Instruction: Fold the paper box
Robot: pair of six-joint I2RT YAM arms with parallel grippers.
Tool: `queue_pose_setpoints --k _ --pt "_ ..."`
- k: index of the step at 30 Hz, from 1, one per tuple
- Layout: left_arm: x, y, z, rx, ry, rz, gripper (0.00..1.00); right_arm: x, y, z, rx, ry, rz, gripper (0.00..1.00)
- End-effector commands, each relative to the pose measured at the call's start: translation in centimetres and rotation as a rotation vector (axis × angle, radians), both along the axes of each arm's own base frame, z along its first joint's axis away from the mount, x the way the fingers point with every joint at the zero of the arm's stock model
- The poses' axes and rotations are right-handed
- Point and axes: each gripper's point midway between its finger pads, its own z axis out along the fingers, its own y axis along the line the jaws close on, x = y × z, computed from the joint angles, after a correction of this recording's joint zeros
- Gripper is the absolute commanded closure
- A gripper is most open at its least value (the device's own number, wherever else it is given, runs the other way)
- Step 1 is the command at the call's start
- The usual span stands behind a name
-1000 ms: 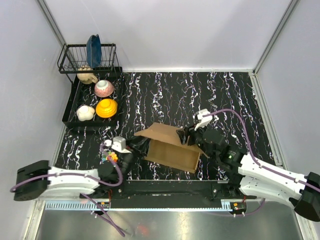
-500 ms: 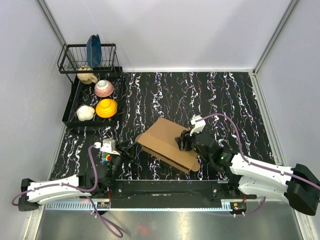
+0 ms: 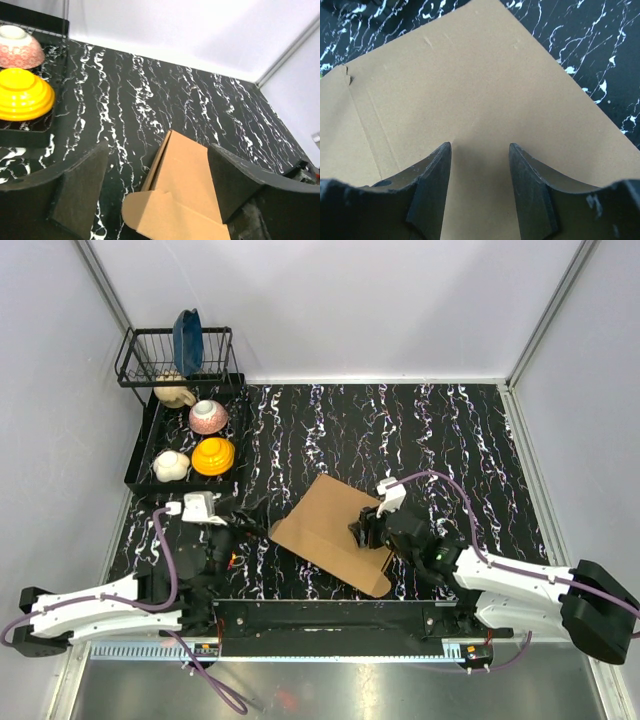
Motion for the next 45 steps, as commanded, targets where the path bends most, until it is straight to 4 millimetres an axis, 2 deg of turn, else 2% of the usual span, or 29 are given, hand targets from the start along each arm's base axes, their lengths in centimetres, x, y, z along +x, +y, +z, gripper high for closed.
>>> queue_pose_setpoints --k 1,2,3,4,5,9,12,14,15,18,20,21,22,24,25,27,28,33,37,39,42,45 --pt "-0.2 -3.9 -0.5 0.055 -0.03 -0.135 0.13 -1.2 0.3 -1.7 -0.04 0.079 0.041 0.44" --pt "-0.6 -6.1 -1.6 0.082 -0.014 -0.214 0.13 -1.4 0.5 -1.9 -0.044 0.1 0.05 0.44" --pt "-0.5 -7.0 -2.3 0.064 0.012 -0.232 0.13 -1.4 0.7 -1.8 -0.046 0.111 0.052 0.44" --pt "-0.5 -7.7 -3.2 0.068 0.036 -0.244 0.13 -1.8 0.5 -2.5 -0.069 0.144 0.056 0.44" --pt "-0.4 -8.8 -4.7 0.101 0.072 -0.261 0.13 -2.2 0.6 -2.6 -0.06 0.169 0.058 0.44" --pt "0.4 -10.6 -7.2 0.095 0.129 -0.295 0.12 -3.1 0.1 -3.3 -0.036 0.221 0.045 0.44" --pt "1.1 -11.9 -8.8 0.114 0.169 -0.333 0.12 -3.2 -0.6 -2.4 0.003 0.211 0.015 0.42" --pt "1.7 -12.3 -10.7 0.162 0.21 -0.335 0.13 -3.1 -1.3 -0.8 0.044 0.186 -0.019 0.39" --pt "1.8 -12.6 -11.0 0.17 0.219 -0.334 0.13 -2.9 -1.5 0.0 0.066 0.171 -0.035 0.34" --pt "2.1 -13.4 -13.2 0.209 0.265 -0.343 0.14 -2.4 -2.7 3.3 0.147 0.127 -0.108 0.26" --pt "2.0 -13.8 -14.9 0.251 0.308 -0.35 0.14 -2.3 -4.3 4.2 0.148 0.139 -0.189 0.19" --pt "2.0 -14.0 -15.3 0.25 0.327 -0.349 0.15 -2.1 -4.6 5.6 0.165 0.134 -0.212 0.18" --pt "1.8 -14.1 -15.9 0.258 0.345 -0.355 0.15 -2.3 -5.8 4.9 0.106 0.158 -0.252 0.16" --pt "1.5 -14.0 -17.5 0.269 0.381 -0.355 0.16 -2.5 -6.1 5.7 0.103 0.192 -0.283 0.15" --pt "1.4 -13.9 -17.9 0.267 0.391 -0.352 0.16 -3.1 -6.5 4.2 0.036 0.247 -0.291 0.14" --pt "1.2 -13.4 -19.0 0.273 0.413 -0.343 0.16 -3.7 -6.2 3.3 0.026 0.316 -0.298 0.13" --pt "1.1 -13.2 -19.4 0.277 0.419 -0.339 0.16 -4.5 -6.0 2.2 0.008 0.372 -0.286 0.13" --pt "0.8 -12.3 -21.3 0.284 0.459 -0.309 0.17 -6.7 -6.5 -1.2 0.039 0.534 -0.345 0.11" --pt "0.9 -11.5 -22.8 0.302 0.502 -0.258 0.17 -7.6 -7.9 -2.3 0.016 0.578 -0.401 0.08" --pt "1.0 -11.6 -22.9 0.292 0.517 -0.236 0.17 -7.9 -8.2 -2.8 0.002 0.603 -0.417 0.07" --pt "0.9 -11.2 -23.5 0.284 0.54 -0.204 0.17 -8.7 -8.3 -4.3 -0.037 0.653 -0.423 0.07" --pt "0.8 -11.2 -23.8 0.26 0.549 -0.204 0.16 -8.5 -7.4 -5.8 -0.017 0.669 -0.419 0.06"
